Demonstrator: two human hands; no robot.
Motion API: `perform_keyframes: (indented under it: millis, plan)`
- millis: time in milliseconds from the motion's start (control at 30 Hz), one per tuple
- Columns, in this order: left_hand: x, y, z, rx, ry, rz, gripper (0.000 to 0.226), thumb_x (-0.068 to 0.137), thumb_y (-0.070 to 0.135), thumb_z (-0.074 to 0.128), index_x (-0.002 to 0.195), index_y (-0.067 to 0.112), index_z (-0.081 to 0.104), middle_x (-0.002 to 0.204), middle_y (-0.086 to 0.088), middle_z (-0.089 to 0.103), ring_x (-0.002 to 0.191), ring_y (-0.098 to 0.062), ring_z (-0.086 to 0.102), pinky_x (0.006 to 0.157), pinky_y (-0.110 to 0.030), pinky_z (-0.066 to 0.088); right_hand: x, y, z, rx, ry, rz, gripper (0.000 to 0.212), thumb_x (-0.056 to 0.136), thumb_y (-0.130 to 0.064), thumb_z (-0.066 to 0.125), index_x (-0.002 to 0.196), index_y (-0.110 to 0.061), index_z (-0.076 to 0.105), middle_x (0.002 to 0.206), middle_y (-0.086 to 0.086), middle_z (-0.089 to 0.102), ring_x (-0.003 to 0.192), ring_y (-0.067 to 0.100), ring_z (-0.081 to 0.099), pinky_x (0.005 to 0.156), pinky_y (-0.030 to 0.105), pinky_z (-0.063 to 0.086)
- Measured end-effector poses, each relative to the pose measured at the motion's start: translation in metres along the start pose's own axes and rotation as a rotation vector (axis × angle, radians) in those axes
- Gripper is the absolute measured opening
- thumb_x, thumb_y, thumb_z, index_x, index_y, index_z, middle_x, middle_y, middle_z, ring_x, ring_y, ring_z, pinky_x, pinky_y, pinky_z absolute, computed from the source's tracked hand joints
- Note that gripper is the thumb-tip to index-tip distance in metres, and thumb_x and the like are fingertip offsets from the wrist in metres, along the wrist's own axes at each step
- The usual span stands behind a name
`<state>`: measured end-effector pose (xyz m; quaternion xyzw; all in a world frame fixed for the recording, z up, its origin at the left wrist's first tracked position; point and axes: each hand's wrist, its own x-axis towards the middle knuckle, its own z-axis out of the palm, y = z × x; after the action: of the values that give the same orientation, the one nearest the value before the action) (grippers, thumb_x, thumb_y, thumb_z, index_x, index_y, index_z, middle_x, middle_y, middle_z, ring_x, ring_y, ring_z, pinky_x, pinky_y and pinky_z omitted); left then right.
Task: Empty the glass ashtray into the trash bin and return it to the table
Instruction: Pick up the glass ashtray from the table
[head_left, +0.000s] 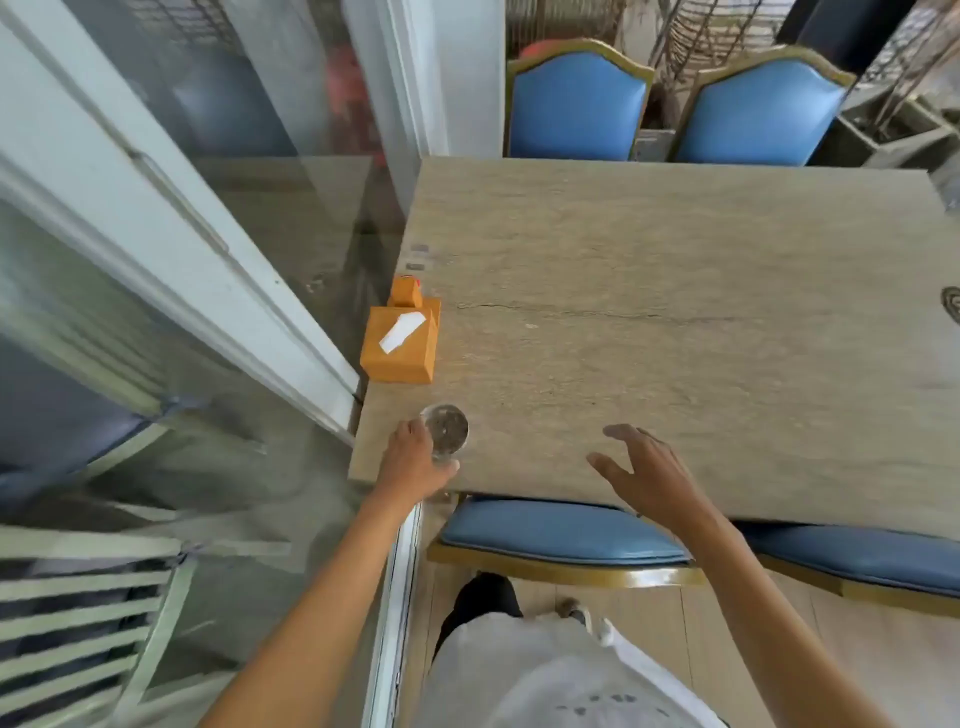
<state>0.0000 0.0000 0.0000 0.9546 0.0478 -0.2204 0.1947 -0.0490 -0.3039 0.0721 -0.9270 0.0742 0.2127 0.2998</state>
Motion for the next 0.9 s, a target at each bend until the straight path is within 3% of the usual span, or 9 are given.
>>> perform_keyframes:
  millis: [333,467,700,900]
  plan:
    - [0.091,-0.021,0.022,0.047,-0.115,0.044,0.123,0.061,0.050,0.088,0.154,0.011,0.019,0.150,-0.015,0.029,0.140,-0.034,0.032,0.108,-0.045,0.040,0.042,-0.039,0.015,0.047,0.018,0.184,0.056,0.101,-0.047,0.057,0.147,-0.016,0.050,0.149,0.008,0.057,0.137,0.027,0.053,0.106,0.039,0.042]
    - [0.105,-0.028,0.034,0.139,-0.099,0.090,0.119,0.058,0.051,0.090,0.151,0.014,0.026,0.146,-0.014,0.035,0.134,-0.033,0.037,0.102,-0.044,0.045,0.043,-0.036,0.022,0.053,0.026,0.230,0.054,0.101,-0.047,0.056,0.145,-0.015,0.051,0.143,0.008,0.060,0.124,0.027,0.059,0.093,0.032,0.041]
    - [0.104,-0.025,0.030,0.166,-0.051,0.140,0.110,0.054,0.049,0.091,0.143,0.013,0.037,0.138,-0.016,0.041,0.125,-0.034,0.043,0.095,-0.042,0.047,0.029,-0.025,0.020,0.076,0.064,0.275,0.053,0.102,-0.044,0.057,0.144,-0.013,0.053,0.146,0.009,0.059,0.131,0.028,0.057,0.096,0.032,0.040]
    - [0.078,0.007,0.003,0.053,-0.014,0.259,0.116,0.054,0.054,0.084,0.147,0.013,0.030,0.138,-0.011,0.042,0.125,-0.032,0.044,0.100,-0.043,0.047,0.016,-0.020,0.013,0.157,0.100,0.236,0.052,0.101,-0.045,0.057,0.144,-0.015,0.054,0.147,0.007,0.059,0.132,0.027,0.057,0.104,0.037,0.045]
